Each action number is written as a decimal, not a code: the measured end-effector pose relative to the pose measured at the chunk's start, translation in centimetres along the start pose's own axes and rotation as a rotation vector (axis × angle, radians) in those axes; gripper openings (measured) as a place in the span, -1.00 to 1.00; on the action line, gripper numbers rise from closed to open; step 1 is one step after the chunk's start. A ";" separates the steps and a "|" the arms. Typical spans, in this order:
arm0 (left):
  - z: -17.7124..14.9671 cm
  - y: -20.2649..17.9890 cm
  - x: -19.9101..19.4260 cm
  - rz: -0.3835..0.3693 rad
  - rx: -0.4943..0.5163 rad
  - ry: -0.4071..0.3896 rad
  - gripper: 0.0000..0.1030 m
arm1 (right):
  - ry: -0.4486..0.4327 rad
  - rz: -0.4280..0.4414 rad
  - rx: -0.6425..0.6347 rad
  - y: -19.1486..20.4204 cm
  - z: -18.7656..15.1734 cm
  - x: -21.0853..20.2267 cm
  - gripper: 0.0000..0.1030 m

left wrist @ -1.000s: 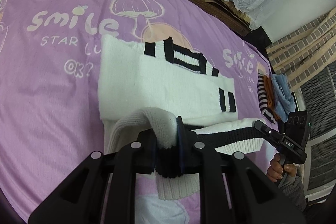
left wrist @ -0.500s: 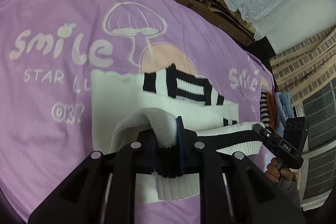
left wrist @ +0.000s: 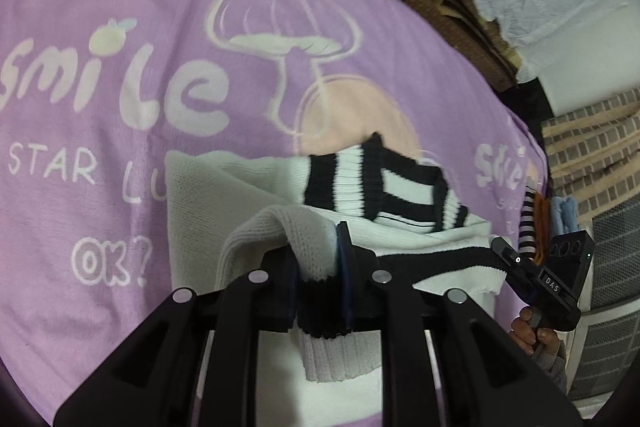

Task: Fold small clothes

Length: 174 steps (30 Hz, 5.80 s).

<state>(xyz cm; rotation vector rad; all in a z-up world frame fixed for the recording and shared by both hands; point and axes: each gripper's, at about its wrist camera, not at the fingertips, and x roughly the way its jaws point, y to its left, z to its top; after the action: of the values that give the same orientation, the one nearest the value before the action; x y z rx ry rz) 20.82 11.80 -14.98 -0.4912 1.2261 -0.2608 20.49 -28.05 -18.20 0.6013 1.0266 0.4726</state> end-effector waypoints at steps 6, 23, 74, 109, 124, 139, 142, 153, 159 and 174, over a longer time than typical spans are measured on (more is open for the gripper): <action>0.2 1.0 1.2 -0.013 -0.055 0.033 -0.64 | 0.018 -0.033 0.029 -0.6 -0.3 1.1 -0.73; -3.9 0.1 -5.8 0.078 0.058 -0.085 0.52 | -0.021 -0.049 -0.162 3.3 -4.4 -5.8 -0.28; 2.9 -2.3 6.3 0.367 0.134 -0.057 0.88 | -0.032 -0.160 -0.127 2.3 2.8 6.2 -0.94; -5.9 2.4 -1.6 0.363 -0.041 -0.125 0.90 | -0.094 -0.213 -0.150 2.0 -5.9 -3.1 -0.75; -13.6 2.1 -0.8 0.448 0.070 -0.074 0.92 | 0.003 -0.256 -0.264 1.6 -13.7 -2.2 -0.65; -13.7 0.7 -3.3 0.398 0.055 -0.131 0.91 | 0.027 -0.288 -0.511 10.8 -13.0 -0.1 -0.56; -13.6 0.8 -3.0 0.416 0.056 -0.131 0.91 | 0.054 -0.288 -0.538 11.6 -13.5 1.2 -0.56; -14.1 1.5 -0.9 0.477 0.067 -0.088 0.92 | 0.154 -0.282 -0.463 9.5 -15.2 3.2 -0.48; -14.1 1.0 -1.8 0.457 0.061 -0.105 0.91 | 0.128 -0.258 -0.424 9.2 -15.1 1.1 -0.37; -13.7 -5.4 -3.5 0.504 0.224 -0.210 0.91 | -0.041 -0.191 -0.193 3.7 -11.5 -5.8 -0.18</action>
<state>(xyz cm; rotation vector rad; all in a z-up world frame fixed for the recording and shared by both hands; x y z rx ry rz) 7.12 5.67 -12.85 -0.0063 1.0601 0.0824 7.37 -26.15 -16.40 0.3357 0.9761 0.3838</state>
